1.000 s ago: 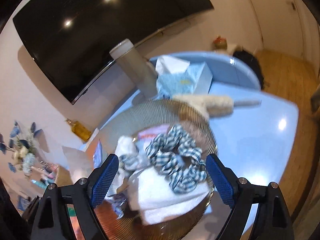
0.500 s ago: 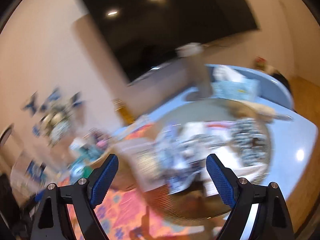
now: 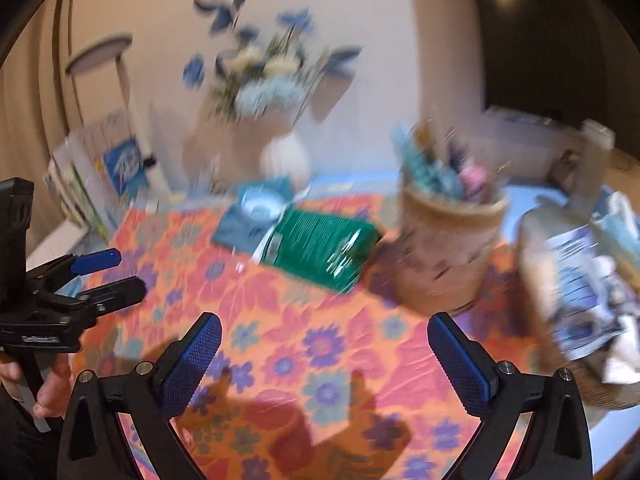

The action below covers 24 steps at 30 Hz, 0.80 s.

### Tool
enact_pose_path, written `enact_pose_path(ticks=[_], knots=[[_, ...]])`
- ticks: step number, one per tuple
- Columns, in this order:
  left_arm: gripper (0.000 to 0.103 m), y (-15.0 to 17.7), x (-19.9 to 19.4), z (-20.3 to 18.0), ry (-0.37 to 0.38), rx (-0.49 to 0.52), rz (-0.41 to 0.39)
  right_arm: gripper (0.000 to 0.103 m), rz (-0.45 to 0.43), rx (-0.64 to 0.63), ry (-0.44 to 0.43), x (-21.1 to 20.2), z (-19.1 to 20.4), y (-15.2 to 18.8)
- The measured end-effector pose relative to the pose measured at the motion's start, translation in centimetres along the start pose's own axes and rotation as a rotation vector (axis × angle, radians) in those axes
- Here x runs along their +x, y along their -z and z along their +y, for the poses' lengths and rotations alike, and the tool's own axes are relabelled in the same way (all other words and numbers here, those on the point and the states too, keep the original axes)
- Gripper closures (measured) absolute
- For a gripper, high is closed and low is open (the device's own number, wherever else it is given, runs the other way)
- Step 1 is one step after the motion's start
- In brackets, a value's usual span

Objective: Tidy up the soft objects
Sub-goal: 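Move both grippers back over the floral table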

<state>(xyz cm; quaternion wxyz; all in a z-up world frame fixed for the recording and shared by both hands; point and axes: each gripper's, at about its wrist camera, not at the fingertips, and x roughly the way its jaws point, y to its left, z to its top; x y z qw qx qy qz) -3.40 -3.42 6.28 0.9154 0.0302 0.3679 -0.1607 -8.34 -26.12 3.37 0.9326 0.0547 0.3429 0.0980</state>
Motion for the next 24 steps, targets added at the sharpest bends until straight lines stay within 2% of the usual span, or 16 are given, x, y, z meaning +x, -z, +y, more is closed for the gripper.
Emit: enact_pose_path(ticks=[2, 7, 10, 13, 16, 21, 24], knots=[[0.006, 1.1, 1.8, 1.0, -0.055, -0.009, 0.03, 0.0, 0.048, -0.004, -0.009, 2.0, 0.3, 0.6], [0.006, 2.7, 4.2, 2.2, -0.104, -0.035, 0.103, 0.0, 0.124, 0.036, -0.002, 5.2, -0.9, 2.0], [0.006, 2.7, 4.9, 2.3, -0.103, -0.046, 0.127, 0.0, 0.166, 0.084, -0.017, 6.4, -1.7, 2.0], [0.005, 2.9, 6.4, 2.6, -0.051, -0.058, 0.212, 0.0, 0.201, 0.107, -0.034, 7.2, -2.2, 2.0], [0.003, 2.9, 6.2, 2.6, -0.034, -0.061, 0.203, 0.0, 0.201, 0.094, -0.038, 7.3, -2.0, 2.0], [0.003, 3.0, 6.1, 2.4, -0.034, -0.057, 0.204, 0.0, 0.226, 0.035, 0.009, 7.8, -1.1, 2.0], [0.003, 2.9, 6.0, 2.8, -0.015, -0.092, 0.217, 0.0, 0.237, 0.022, 0.018, 7.9, -0.7, 2.0]])
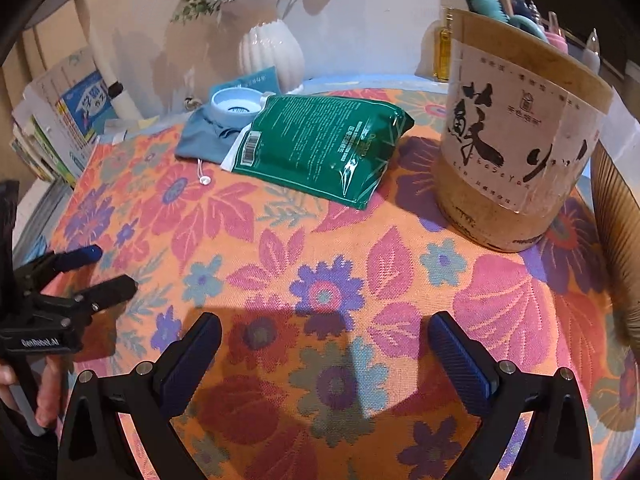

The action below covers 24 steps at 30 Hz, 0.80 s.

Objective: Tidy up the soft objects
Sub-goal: 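Move both grippers back over the floral table, then grasp the white ring on the teal pouch with left gripper while right gripper grasps the green packet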

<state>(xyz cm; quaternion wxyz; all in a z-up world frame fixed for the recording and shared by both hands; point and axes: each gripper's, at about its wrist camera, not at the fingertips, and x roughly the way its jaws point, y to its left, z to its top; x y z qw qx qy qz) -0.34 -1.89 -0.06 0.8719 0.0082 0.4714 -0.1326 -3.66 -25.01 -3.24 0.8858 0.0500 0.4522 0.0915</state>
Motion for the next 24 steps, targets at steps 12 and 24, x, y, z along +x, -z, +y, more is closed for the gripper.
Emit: enact_pose_path(ticks=[12, 24], knots=[[0.004, -11.2, -2.9, 0.8, -0.056, -0.12, -0.143, 0.0, -0.017, -0.126, 0.023, -0.9, 5.1, -8.4], [0.024, -17.4, 7.0, 0.5, -0.108, -0.162, -0.071, 0.0, 0.037, -0.081, 0.092, 6.8, 2.2, -16.2]])
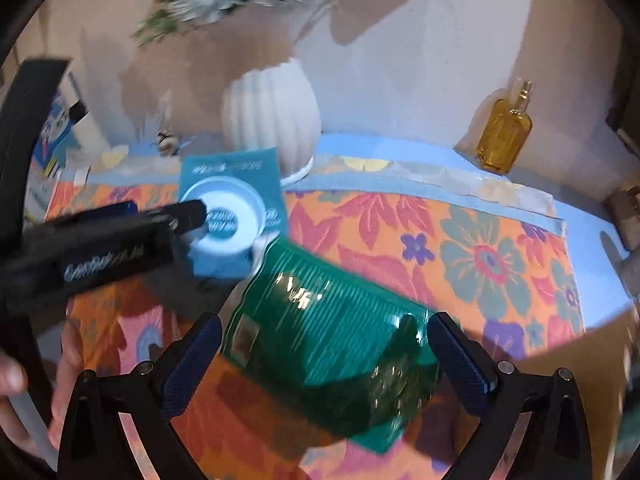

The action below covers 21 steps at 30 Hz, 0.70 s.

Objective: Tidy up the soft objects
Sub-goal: 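Grasp the white ring on the teal pouch with left gripper while right gripper grasps the green packet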

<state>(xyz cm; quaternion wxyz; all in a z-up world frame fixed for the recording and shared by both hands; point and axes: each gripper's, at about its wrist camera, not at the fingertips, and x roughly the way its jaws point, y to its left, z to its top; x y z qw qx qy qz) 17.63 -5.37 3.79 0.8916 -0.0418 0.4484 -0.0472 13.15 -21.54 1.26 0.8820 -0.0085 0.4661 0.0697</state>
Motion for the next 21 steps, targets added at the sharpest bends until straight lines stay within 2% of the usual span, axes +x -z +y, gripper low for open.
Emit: enact_pose_path(ticks=[1, 2, 3, 4, 6, 9, 10, 13, 15, 17, 20, 21], knots=[[0.033, 0.0, 0.1, -0.2, -0.02, 0.016, -0.01, 0.0, 0.01, 0.0, 0.0, 0.6, -0.2, -0.4], [0.038, -0.1, 0.3, -0.3, -0.033, 0.032, -0.012, 0.0, 0.02, 0.001, -0.004, 1.0, -0.3, -0.7], [0.048, -0.2, 0.4, -0.4, -0.037, 0.043, -0.009, 0.0, 0.031, 0.005, -0.011, 1.5, -0.5, -0.9], [0.06, -0.2, 0.6, -0.4, -0.027, 0.049, -0.004, 0.0, 0.043, 0.01, -0.02, 1.9, -0.7, -1.1], [0.075, -0.1, 0.6, 0.0, 0.021, 0.052, 0.011, 0.0, 0.066, 0.026, -0.052, 2.3, -1.0, -1.1], [0.08, 0.3, 0.0, 0.6, 0.05, 0.064, 0.042, 0.0, 0.111, 0.053, -0.177, 2.4, -1.8, -0.8], [0.08, 0.4, -0.4, 0.8, 0.06, 0.063, 0.052, 0.0, 0.134, 0.052, -0.24, 2.2, -1.8, -0.5], [0.08, 1.5, -1.9, 1.6, 0.103, 0.086, 0.097, 0.0, 0.17, 0.066, -0.347, 1.3, -1.4, 0.6], [0.08, 2.6, -2.8, 2.1, 0.109, 0.104, 0.115, 0.0, 0.178, 0.063, -0.38, 0.4, -0.8, 1.5], [0.08, 3.9, -3.9, 2.7, 0.081, 0.146, 0.107, 0.0, 0.191, 0.06, -0.398, -0.3, -0.2, 2.4], [0.079, 4.8, -5.2, 3.4, 0.139, 0.15, 0.094, 0.0, 0.246, 0.051, -0.459, -1.0, 1.0, 4.8], [0.074, 4.6, -5.5, 3.7, 0.15, 0.136, 0.086, 0.0, 0.264, 0.044, -0.478, -1.1, 1.3, 5.7]])
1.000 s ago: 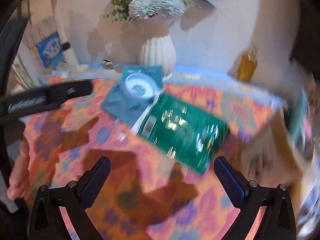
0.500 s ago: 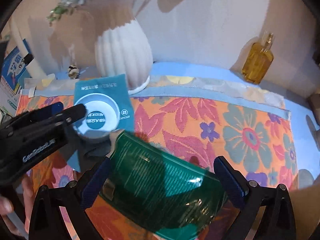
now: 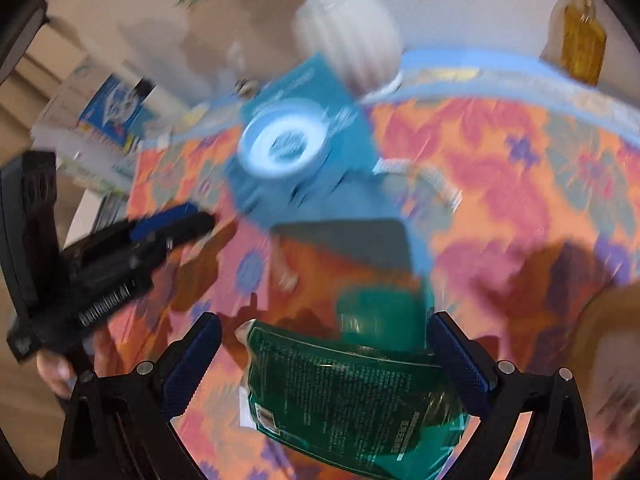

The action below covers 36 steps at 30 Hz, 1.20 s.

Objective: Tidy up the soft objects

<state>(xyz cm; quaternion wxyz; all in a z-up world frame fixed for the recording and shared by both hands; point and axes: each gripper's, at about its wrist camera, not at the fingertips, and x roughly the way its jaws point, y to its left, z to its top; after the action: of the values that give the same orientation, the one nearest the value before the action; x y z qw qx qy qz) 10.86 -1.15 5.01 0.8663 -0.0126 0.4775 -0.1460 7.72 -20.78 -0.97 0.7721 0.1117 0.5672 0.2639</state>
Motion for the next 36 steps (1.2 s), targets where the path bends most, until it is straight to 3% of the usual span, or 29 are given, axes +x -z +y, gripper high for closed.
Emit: enact_pose_path(ticks=[1, 3, 5, 6, 7, 8, 10, 15, 17, 18, 22, 26, 29, 34, 36], knots=[[0.065, -0.3, -0.3, 0.0, -0.004, -0.007, -0.015, 0.0, 0.011, -0.008, -0.007, 0.2, 0.2, 0.6], [0.062, -1.1, -0.6, 0.0, -0.018, -0.012, -0.051, 0.0, -0.011, -0.056, 0.038, 0.0, 0.9, 2.6], [0.034, -2.2, -0.4, -0.8, 0.001, 0.006, -0.072, 0.0, -0.072, -0.091, 0.134, -0.7, 1.1, 3.7], [0.005, -2.6, -0.2, -1.3, 0.004, 0.023, -0.096, 0.0, -0.124, -0.094, 0.191, -1.5, 1.2, 4.5], [0.001, -3.0, -0.1, -2.0, -0.01, 0.054, -0.133, 0.0, -0.16, -0.092, 0.219, -2.2, 1.1, 5.2], [0.001, -3.2, 0.2, -3.0, -0.053, 0.107, -0.18, 0.0, -0.176, -0.092, 0.229, -2.6, 1.0, 5.8], [0.001, -3.8, 1.8, -4.9, -0.128, 0.225, -0.194, 0.0, -0.192, -0.103, 0.249, -3.2, 0.5, 7.3], [0.003, -4.6, 6.2, -6.5, -0.215, 0.284, -0.145, 0.0, -0.217, -0.14, 0.34, -3.4, -0.3, 9.7], [0.021, -4.5, 7.2, -6.3, -0.2, 0.282, -0.114, 0.0, -0.223, -0.142, 0.331, -3.5, -0.9, 10.1], [0.037, -4.4, 7.6, -6.2, -0.193, 0.272, -0.099, 0.0, -0.223, -0.14, 0.314, -3.5, -1.2, 10.1], [0.046, -4.0, 6.9, -5.4, -0.177, 0.254, -0.131, 0.0, -0.201, -0.118, 0.255, -2.5, -1.9, 9.3], [0.047, -3.5, 4.0, -4.6, -0.121, 0.204, -0.172, 0.0, -0.182, -0.132, 0.221, -1.6, -0.9, 8.2], [0.047, -2.2, 1.3, -4.2, -0.099, 0.187, -0.222, 0.0, -0.16, -0.171, 0.14, -0.7, 1.3, 8.7], [0.047, 2.4, -3.5, -1.8, -0.017, 0.083, -0.3, 0.0, -0.094, -0.304, -0.001, 0.4, 6.3, 11.0], [0.047, 4.8, -4.6, -0.6, -0.046, 0.037, -0.299, 0.0, -0.096, -0.328, 0.007, 0.0, 7.0, 11.6]])
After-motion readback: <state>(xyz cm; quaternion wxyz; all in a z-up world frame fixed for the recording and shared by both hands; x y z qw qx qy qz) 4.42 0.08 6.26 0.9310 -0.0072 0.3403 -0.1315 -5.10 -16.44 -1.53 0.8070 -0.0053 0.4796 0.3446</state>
